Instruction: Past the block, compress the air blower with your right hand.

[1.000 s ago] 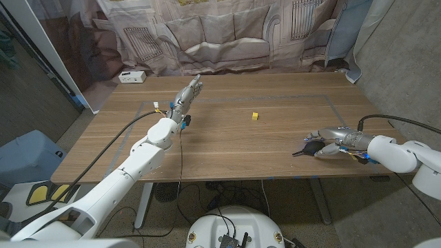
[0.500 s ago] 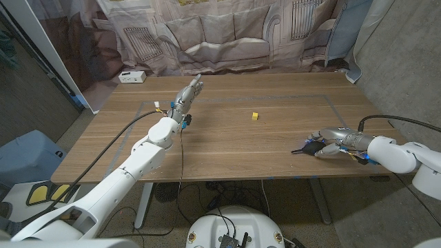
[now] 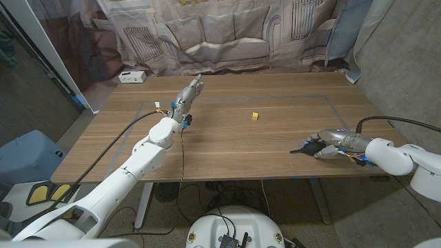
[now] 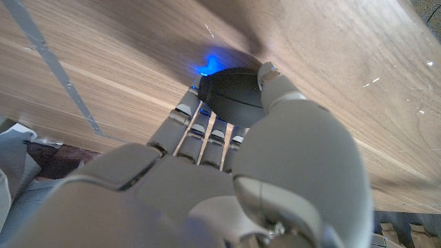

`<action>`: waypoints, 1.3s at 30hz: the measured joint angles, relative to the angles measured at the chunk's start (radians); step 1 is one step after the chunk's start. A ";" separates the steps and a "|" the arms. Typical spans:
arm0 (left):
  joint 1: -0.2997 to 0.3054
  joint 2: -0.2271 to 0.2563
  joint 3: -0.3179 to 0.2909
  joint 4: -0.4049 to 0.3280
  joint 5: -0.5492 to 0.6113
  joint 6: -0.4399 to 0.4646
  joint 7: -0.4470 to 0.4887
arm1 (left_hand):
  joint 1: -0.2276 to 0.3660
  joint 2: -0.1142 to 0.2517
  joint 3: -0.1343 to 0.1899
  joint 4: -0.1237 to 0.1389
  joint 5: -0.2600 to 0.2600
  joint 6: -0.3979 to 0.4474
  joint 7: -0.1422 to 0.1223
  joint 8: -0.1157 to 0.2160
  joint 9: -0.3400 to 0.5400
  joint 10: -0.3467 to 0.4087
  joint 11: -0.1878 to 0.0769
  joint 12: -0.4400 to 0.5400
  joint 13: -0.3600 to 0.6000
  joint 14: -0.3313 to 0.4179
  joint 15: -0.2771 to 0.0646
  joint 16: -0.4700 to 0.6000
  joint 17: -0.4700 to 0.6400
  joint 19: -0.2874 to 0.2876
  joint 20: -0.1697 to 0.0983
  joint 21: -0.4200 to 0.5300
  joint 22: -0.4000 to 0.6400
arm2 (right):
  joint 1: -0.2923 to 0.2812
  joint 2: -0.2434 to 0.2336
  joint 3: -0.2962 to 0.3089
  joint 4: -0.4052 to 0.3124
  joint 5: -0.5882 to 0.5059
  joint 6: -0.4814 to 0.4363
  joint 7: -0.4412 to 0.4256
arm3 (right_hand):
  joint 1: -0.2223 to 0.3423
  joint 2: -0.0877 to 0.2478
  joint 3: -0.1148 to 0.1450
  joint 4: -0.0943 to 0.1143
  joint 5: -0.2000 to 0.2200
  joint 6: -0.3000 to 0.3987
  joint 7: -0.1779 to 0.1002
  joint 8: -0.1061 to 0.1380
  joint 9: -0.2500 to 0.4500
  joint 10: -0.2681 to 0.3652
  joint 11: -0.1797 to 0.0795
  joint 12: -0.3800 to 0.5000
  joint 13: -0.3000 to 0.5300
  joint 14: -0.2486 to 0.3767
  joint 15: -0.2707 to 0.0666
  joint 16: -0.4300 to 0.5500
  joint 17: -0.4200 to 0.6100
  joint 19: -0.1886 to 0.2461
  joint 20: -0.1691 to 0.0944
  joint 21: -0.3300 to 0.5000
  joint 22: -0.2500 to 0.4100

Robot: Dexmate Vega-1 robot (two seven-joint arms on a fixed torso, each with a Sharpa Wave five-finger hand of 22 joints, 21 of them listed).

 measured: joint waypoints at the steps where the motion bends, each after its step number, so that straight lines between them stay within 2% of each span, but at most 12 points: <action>1: 0.000 0.000 0.000 0.000 0.000 0.000 0.000 | 0.000 0.000 0.000 0.000 0.000 0.000 0.000 0.000 0.000 0.000 0.000 0.000 0.000 0.000 0.000 0.000 0.000 0.000 0.000 0.000 0.000 | 0.001 -0.001 -0.002 0.000 0.000 0.000 0.000 | 0.000 0.000 0.000 0.000 -0.001 0.000 0.000 0.000 0.000 0.000 0.000 0.000 0.000 0.002 0.002 0.000 0.000 0.001 -0.001 0.000 0.000; 7: 0.000 -0.001 0.000 0.001 -0.001 -0.001 0.001 | 0.000 0.000 0.000 0.000 0.000 0.000 0.000 0.000 0.000 0.000 0.000 0.000 0.000 0.000 0.000 0.000 0.000 0.000 0.000 0.000 0.000 | 0.005 -0.012 -0.016 0.003 0.001 -0.006 -0.024 | 0.028 0.017 0.000 0.000 -0.009 0.042 0.000 0.002 0.000 0.038 0.002 0.000 0.000 0.045 -0.002 0.025 0.005 0.050 -0.009 0.009 0.000; 17: 0.001 -0.002 -0.001 0.004 -0.002 -0.006 0.002 | 0.000 0.000 0.000 0.000 0.000 0.000 0.000 0.000 0.000 0.000 0.000 0.000 0.000 0.000 0.000 0.000 0.000 0.004 0.004 0.000 0.000 | -0.002 -0.015 -0.020 0.004 0.006 -0.015 -0.072 | 0.057 0.046 -0.018 0.007 -0.017 0.129 -0.003 0.016 0.001 0.122 0.003 0.008 0.000 0.141 -0.009 0.077 0.026 0.146 -0.035 0.028 0.002; 20: 0.001 -0.002 -0.001 0.005 -0.002 -0.007 0.002 | 0.000 0.000 0.000 0.000 0.000 0.000 0.000 0.000 0.000 0.000 0.000 0.000 0.000 0.000 0.000 0.000 0.000 0.004 0.004 0.000 0.000 | -0.007 -0.015 -0.020 0.004 0.007 -0.018 -0.083 | 0.062 0.051 -0.023 0.008 -0.018 0.145 -0.002 0.016 0.001 0.127 0.005 0.008 0.000 0.145 -0.009 0.085 0.031 0.154 -0.044 0.032 0.002; 39: -0.003 -0.007 -0.001 0.015 -0.006 -0.008 -0.002 | 0.000 0.000 0.003 -0.003 0.000 0.006 -0.006 0.000 0.000 0.002 -0.002 0.000 0.000 0.000 0.000 0.000 0.000 0.004 0.004 0.000 0.000 | -0.039 0.003 0.020 -0.011 0.011 -0.028 -0.120 | 0.069 0.058 -0.028 0.010 -0.020 0.154 0.000 0.015 0.000 0.130 0.009 0.003 0.000 0.155 -0.009 0.085 0.037 0.165 -0.043 0.032 0.002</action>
